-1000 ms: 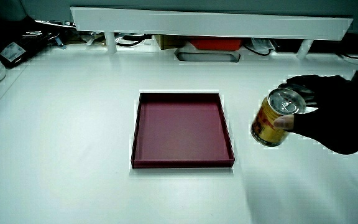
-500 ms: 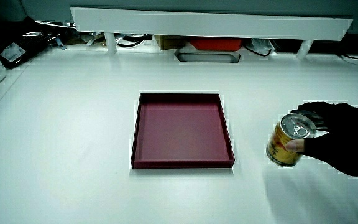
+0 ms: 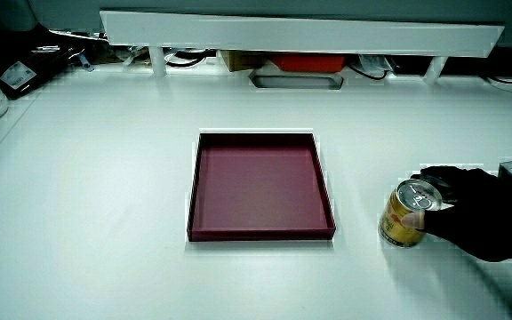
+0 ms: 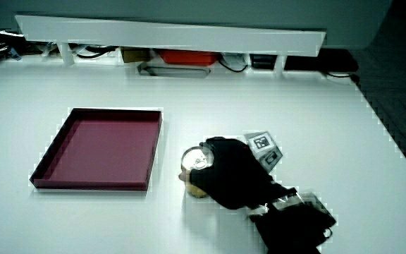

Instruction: Place red bull on desk

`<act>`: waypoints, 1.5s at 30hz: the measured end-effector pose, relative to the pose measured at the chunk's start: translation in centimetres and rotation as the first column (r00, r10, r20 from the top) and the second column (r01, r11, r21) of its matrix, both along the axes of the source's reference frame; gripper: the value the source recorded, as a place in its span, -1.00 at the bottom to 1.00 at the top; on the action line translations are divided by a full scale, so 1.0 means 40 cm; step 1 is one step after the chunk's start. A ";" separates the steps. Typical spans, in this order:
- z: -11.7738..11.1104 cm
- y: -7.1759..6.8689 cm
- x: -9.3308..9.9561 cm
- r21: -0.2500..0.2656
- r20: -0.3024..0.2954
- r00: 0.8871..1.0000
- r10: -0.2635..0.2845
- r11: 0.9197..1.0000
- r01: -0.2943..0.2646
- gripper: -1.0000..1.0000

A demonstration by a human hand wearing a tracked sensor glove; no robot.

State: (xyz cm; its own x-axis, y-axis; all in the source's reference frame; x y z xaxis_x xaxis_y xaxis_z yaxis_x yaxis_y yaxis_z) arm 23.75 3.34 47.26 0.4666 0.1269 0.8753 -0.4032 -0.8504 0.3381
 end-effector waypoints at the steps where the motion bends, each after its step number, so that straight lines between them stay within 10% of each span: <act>1: 0.008 0.001 0.002 -0.008 -0.008 1.000 -0.001 1.000 0.001 0.00; 15: 0.039 0.003 0.010 -0.067 0.049 0.998 0.029 0.997 -0.026 0.00; 32: 0.044 0.005 0.011 -0.093 0.054 0.998 0.016 0.996 -0.010 -0.68; 39: -0.041 -0.006 0.020 -0.121 0.141 0.990 0.021 0.993 -0.004 -0.96; 45: -0.141 -0.013 0.048 -0.097 0.012 0.999 -0.039 0.994 0.040 -1.00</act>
State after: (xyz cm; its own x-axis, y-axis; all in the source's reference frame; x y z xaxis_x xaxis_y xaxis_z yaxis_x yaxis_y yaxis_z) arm 25.69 2.81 41.64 0.4640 0.1937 0.8644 -0.4393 -0.7971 0.4144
